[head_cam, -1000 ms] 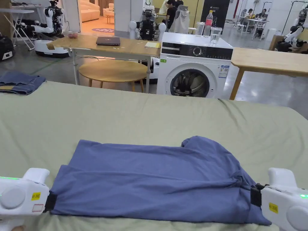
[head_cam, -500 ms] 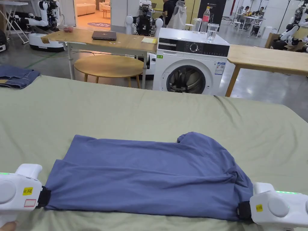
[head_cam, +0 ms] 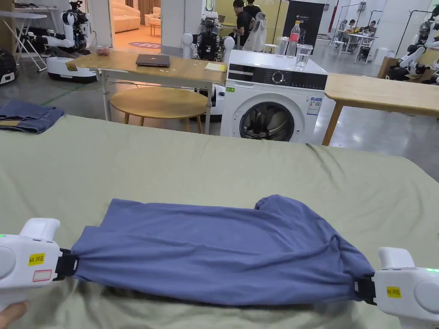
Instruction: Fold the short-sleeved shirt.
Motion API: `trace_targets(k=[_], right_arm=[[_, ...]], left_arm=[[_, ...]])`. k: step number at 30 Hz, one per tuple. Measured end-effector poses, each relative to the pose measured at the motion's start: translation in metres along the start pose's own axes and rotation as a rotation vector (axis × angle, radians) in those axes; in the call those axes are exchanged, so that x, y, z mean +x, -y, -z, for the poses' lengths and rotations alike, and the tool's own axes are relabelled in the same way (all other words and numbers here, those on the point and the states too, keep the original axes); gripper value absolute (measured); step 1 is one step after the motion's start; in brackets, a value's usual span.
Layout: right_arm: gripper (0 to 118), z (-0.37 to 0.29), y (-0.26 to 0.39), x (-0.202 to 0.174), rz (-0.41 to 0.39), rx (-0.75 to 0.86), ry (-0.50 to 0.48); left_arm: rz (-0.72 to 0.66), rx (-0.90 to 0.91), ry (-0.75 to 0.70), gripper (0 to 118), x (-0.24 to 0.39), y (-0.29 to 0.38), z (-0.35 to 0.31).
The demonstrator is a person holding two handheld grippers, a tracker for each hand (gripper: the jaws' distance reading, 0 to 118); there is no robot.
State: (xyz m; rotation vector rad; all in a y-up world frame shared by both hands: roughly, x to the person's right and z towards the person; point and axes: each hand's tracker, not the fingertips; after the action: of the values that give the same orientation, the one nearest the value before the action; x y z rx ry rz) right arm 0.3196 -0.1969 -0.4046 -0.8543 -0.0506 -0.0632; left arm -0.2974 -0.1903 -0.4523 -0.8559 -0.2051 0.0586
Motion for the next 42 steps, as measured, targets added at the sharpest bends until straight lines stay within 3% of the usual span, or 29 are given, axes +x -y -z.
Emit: trace_targets(k=[6,12,23,27,29,30,31,35,42], right_arm=[[5,-0.056,0.022,-0.014,-0.029,0.028,0.038],[5,-0.082,0.081,-0.016,-0.026,-0.054,0.083],[5,-0.034,0.141,-0.023,-0.061,-0.147,0.158],[13,-0.035,0.137,-0.028,-0.079,-0.150,0.171],[35,-0.046,0.132,-0.030,-0.047,-0.084,0.193],[50,-0.051,0.126,-0.030,-0.052,-0.042,0.220],[53,-0.060,0.120,-0.031,-0.053,0.001,0.238],[53,-0.099,0.089,-0.048,-0.031,0.193,0.208],[53,-0.114,0.056,-0.102,-0.049,0.526,0.146]], left_arm=[[0.019,0.027,-0.004,0,-0.010,0.012,-0.030],[0.017,-0.013,0.004,0,-0.018,0.063,-0.053],[-0.008,-0.160,-0.032,0,-0.016,0.133,-0.017],[-0.029,-0.146,-0.029,0,-0.009,0.131,-0.021],[-0.033,-0.145,-0.022,0,-0.008,0.127,-0.026],[-0.037,-0.144,-0.022,11,-0.006,0.124,-0.030],[-0.038,-0.130,-0.021,21,-0.002,0.121,-0.035],[-0.016,0.002,-0.003,40,0.013,0.102,-0.052],[0.044,0.325,-0.046,40,0.064,0.069,-0.076]])
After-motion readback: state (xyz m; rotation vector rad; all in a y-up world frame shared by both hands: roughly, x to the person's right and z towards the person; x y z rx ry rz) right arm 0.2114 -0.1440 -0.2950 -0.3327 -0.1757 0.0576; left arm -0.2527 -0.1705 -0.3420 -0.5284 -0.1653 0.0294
